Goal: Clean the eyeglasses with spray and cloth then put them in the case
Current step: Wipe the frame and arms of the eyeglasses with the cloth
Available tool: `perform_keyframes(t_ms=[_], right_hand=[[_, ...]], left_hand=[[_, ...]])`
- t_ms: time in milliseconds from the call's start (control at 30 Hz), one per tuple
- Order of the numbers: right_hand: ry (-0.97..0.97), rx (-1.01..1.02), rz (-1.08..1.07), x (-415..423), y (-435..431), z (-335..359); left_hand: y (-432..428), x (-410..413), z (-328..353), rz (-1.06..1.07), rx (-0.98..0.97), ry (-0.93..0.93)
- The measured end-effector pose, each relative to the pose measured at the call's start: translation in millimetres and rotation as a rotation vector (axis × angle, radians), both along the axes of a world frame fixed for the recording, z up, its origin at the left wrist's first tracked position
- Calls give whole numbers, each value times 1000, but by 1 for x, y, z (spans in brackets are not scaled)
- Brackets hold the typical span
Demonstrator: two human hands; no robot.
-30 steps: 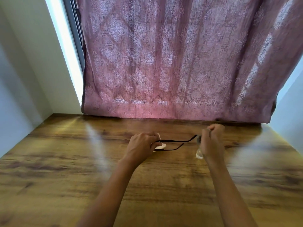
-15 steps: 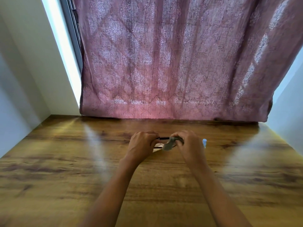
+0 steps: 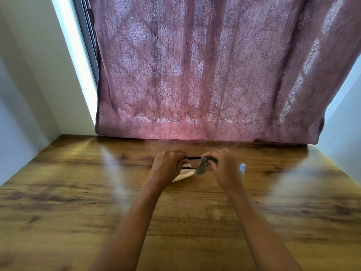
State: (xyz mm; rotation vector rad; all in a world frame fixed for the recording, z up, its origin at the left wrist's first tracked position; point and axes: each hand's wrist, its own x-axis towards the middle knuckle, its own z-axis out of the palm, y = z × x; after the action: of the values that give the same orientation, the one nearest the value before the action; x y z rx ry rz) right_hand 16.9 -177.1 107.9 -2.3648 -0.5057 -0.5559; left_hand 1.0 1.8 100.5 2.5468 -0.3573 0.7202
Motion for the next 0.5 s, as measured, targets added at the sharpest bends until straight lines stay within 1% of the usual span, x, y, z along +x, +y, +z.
perform_keyframes(t_ms=[100,200,367,500], right_hand=[[12,-3,-65,8,-19,-2],[-12,21,-89,0,-11,-1],[-56,15,42,-20,13,-11],[1,14,-53,-1,-22,-16]], left_hand=[[5,-1,-1,12,-25,-22],[2,0,1,-3,-29,-21],[-7,-3,-3,-70,-17,-18],[0,-3,-8,-61,-64,-23]])
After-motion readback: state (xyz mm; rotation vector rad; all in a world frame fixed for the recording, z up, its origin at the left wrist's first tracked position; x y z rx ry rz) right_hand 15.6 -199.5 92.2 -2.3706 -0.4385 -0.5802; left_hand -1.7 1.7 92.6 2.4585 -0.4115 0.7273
